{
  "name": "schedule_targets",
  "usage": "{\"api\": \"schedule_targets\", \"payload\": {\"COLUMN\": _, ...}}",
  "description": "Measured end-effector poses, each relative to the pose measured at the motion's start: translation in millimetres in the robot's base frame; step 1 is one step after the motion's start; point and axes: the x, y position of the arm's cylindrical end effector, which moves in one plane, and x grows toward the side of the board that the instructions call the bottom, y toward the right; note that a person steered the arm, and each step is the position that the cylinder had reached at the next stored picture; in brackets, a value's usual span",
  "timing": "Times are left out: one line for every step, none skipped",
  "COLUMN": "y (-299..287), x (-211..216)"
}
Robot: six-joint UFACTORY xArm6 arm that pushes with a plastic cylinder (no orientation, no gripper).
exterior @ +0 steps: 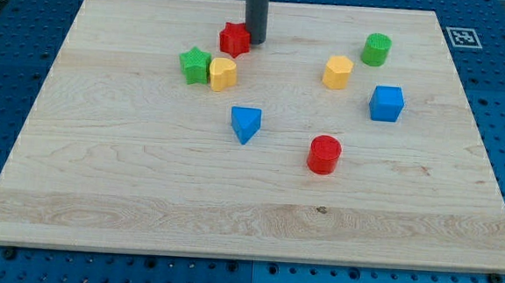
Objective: Slide the red star above the yellow heart
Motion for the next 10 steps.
{"api": "schedule_targets", "payload": {"y": -9, "x": -5}}
{"api": "schedule_targets", "payload": {"y": -10, "x": -16}}
{"api": "schedule_targets", "payload": {"y": -10, "x": -18}}
{"api": "schedule_targets", "payload": {"y": -10, "x": -18}}
{"api": "schedule_targets", "payload": {"y": -25, "x": -15}}
{"api": "schedule_targets", "payload": {"y": -25, "x": -11}}
{"api": "schedule_targets", "payload": {"y": -25, "x": 3}}
{"api": "schedule_targets", "payload": {"y": -25, "x": 5}}
{"api": "schedule_targets", "payload": {"y": -25, "x": 19}}
{"api": "schedule_targets", "payload": {"y": -25, "x": 23}}
